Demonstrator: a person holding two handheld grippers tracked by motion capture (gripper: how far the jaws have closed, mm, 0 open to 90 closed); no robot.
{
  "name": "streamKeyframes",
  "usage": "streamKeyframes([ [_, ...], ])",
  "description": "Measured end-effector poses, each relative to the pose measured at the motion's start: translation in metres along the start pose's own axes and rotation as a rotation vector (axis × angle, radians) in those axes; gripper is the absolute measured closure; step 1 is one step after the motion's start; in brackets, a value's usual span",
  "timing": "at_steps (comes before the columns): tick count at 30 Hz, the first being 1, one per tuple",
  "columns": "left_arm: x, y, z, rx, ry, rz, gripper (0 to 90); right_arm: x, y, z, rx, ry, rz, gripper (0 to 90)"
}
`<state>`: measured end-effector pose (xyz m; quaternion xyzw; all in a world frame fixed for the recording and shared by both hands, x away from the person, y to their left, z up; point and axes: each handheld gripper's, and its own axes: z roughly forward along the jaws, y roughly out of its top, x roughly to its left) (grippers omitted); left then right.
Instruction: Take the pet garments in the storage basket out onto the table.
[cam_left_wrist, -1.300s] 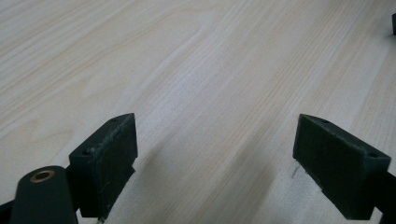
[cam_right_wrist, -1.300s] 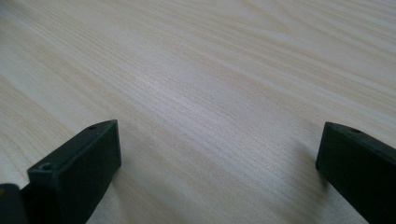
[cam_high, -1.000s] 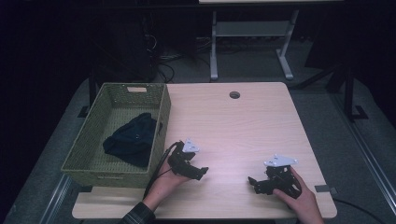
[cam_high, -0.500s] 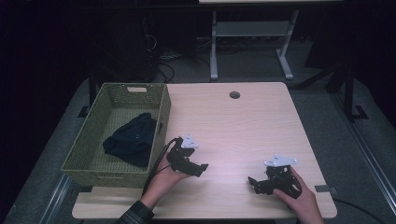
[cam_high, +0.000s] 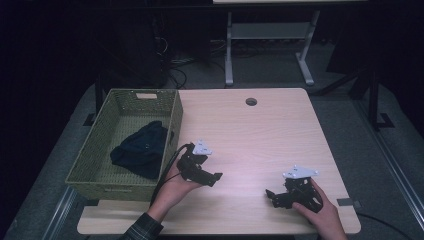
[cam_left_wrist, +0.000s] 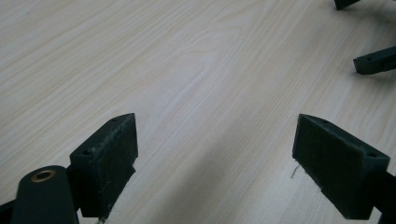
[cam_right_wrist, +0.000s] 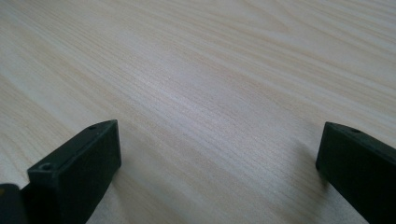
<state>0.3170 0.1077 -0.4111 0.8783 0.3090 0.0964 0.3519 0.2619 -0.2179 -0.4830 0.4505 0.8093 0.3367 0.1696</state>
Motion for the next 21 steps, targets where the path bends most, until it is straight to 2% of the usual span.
streamKeyframes([
  [3, 0.003, 0.003, -0.004, 0.001, 0.000, 0.005, 13.7, 0.000, 0.000, 0.000, 0.001, 0.000, 0.000, 0.0],
  [8, 0.005, 0.011, -0.010, -0.026, 0.004, 0.001, 13.7, 0.000, 0.000, 0.000, 0.000, 0.000, 0.000, 0.0],
  [21, 0.013, 0.027, -0.028, -0.042, 0.002, 0.006, 14.1, 0.000, 0.000, 0.000, 0.000, 0.000, 0.000, 0.0],
])
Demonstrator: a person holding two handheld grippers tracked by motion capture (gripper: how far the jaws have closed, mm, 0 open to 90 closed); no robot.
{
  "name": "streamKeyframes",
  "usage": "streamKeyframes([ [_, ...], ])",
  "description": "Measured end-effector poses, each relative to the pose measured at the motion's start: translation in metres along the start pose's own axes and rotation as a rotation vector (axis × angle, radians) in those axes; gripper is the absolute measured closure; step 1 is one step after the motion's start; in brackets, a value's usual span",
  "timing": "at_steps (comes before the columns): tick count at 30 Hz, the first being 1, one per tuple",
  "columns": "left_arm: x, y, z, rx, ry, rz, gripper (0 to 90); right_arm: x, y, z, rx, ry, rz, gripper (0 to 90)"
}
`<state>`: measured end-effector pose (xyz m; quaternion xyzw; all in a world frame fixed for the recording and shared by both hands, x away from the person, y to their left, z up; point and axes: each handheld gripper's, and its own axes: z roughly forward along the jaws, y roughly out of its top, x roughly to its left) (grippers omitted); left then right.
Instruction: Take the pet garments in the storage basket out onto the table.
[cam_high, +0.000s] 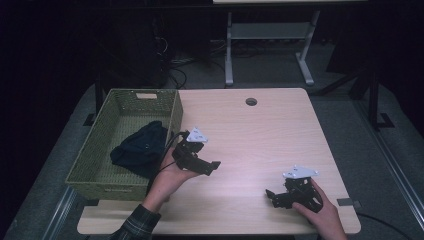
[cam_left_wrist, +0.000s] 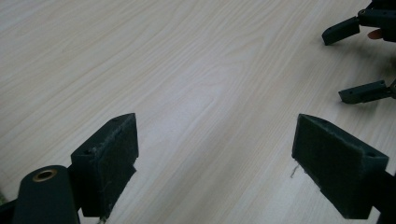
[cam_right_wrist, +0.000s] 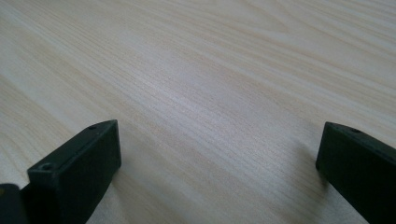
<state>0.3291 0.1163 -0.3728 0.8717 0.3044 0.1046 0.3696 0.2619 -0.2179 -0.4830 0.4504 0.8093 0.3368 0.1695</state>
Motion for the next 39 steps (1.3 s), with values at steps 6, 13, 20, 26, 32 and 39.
streamKeyframes([
  [6, 0.006, 0.006, -0.006, 0.004, 0.005, -0.004, 14.1, 0.000, 0.000, 0.000, 0.000, 0.000, 0.000, 0.0],
  [13, 0.015, 0.015, -0.015, 0.007, -0.005, 0.000, 14.1, 0.000, 0.000, 0.000, 0.000, 0.000, 0.000, 0.0],
  [20, 0.023, 0.020, -0.022, 0.022, -0.009, -0.004, 14.1, 0.000, 0.000, 0.000, 0.000, 0.000, 0.000, 0.0],
  [26, 0.029, 0.021, -0.031, 0.008, 0.001, -0.011, 14.1, 0.000, 0.000, 0.000, 0.000, 0.000, 0.000, 0.0],
  [32, 0.035, 0.019, -0.036, 0.009, 0.003, -0.006, 14.1, 0.000, 0.000, 0.000, 0.000, 0.000, 0.000, 0.0],
  [39, 0.046, 0.013, -0.048, 0.005, 0.028, -0.027, 14.1, 0.000, 0.000, 0.000, 0.000, 0.000, 0.000, 0.0],
])
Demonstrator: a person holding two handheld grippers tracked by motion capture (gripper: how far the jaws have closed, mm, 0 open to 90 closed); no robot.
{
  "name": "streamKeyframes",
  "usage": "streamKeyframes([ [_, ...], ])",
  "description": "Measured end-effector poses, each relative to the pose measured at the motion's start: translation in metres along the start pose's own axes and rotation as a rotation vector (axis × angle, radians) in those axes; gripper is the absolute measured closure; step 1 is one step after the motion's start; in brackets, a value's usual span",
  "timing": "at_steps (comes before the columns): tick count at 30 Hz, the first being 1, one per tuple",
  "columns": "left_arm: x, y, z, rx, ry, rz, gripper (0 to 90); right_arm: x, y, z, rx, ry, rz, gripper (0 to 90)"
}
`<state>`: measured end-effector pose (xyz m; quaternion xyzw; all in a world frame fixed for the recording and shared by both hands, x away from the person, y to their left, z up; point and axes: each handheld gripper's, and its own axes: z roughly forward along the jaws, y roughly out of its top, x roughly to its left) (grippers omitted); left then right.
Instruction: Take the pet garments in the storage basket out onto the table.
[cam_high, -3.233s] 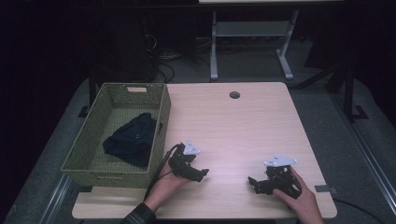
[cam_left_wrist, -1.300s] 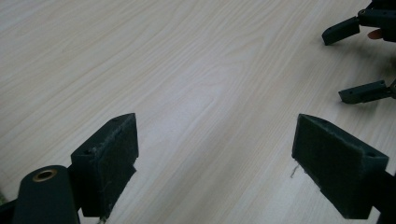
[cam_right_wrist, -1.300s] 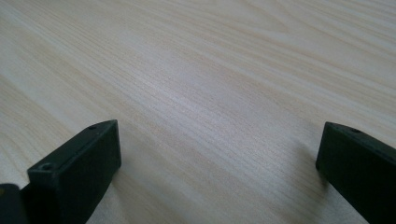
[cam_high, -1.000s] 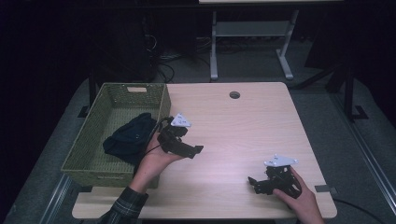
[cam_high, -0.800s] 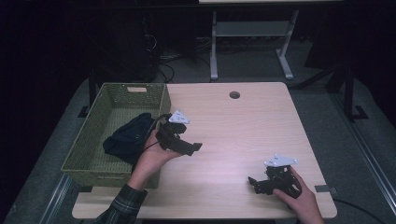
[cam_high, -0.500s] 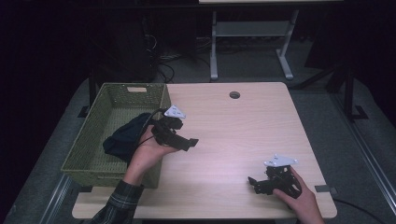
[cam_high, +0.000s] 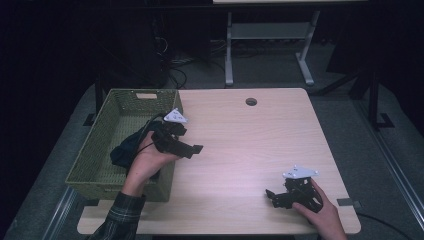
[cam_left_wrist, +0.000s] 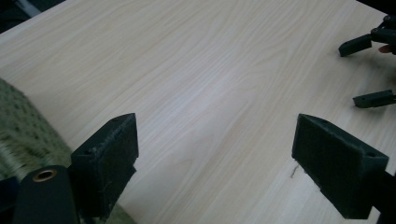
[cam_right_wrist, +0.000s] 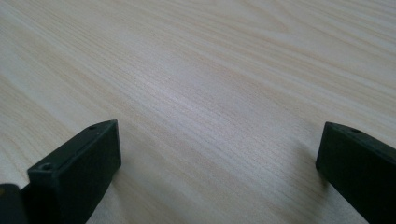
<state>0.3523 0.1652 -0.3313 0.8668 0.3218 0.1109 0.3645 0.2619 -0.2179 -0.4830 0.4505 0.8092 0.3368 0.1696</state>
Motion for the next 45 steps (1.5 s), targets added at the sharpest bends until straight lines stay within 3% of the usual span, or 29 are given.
streamKeyframes([
  [15, 0.026, -0.014, -0.024, -0.018, 0.036, -0.040, 14.4, 0.000, 0.000, 0.000, -0.001, 0.000, -0.001, 0.0],
  [27, 0.054, -0.032, -0.049, -0.021, 0.106, -0.093, 14.4, 0.000, 0.000, 0.000, -0.002, -0.001, -0.003, 0.0],
  [45, 0.094, -0.065, -0.053, 0.036, 0.198, -0.182, 14.1, 0.000, 0.000, 0.000, -0.002, 0.000, -0.004, 0.0],
])
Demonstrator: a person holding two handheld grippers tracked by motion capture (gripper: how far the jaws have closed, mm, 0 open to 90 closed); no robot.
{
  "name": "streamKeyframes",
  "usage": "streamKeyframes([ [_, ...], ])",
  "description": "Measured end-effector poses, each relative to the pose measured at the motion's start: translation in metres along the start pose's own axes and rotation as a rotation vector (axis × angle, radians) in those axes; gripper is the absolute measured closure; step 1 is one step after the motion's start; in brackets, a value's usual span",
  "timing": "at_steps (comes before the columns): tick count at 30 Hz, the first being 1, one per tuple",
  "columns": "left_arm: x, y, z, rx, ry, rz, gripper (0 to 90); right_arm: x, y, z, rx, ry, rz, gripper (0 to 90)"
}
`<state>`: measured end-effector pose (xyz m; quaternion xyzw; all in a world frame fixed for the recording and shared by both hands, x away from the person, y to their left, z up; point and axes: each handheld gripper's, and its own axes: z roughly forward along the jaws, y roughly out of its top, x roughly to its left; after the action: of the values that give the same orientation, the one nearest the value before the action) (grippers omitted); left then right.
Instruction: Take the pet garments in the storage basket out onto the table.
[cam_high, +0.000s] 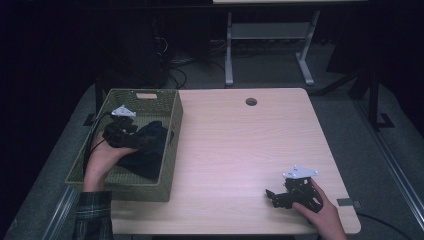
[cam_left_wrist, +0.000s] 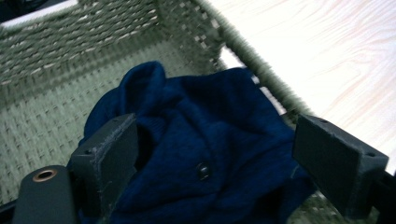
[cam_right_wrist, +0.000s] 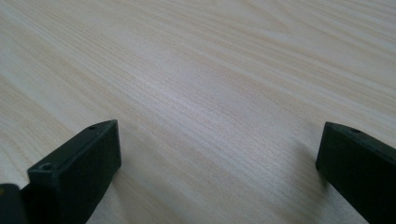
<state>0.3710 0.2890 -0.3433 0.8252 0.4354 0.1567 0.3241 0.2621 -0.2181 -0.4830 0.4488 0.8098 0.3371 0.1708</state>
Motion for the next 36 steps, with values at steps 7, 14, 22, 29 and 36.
streamKeyframes([
  [7, 0.013, -0.010, 0.015, 0.022, 0.026, -0.011, 13.7, 0.000, 0.000, 0.000, 0.000, 0.000, 0.000, 0.0],
  [14, 0.019, -0.016, 0.033, 0.087, 0.053, -0.003, 13.2, 0.000, 0.000, 0.000, 0.000, 0.000, 0.000, 0.0],
  [22, 0.019, -0.025, 0.055, 0.159, 0.005, 0.006, 12.7, 0.000, 0.000, 0.000, 0.000, 0.000, 0.000, 0.0],
  [29, 0.012, -0.031, 0.079, 0.279, -0.016, 0.037, 12.7, 0.000, 0.000, 0.000, 0.000, 0.000, 0.000, 0.0],
  [36, 0.012, -0.034, 0.086, 0.334, -0.032, 0.020, 13.8, 0.000, 0.000, 0.000, 0.000, 0.001, 0.000, 0.0],
])
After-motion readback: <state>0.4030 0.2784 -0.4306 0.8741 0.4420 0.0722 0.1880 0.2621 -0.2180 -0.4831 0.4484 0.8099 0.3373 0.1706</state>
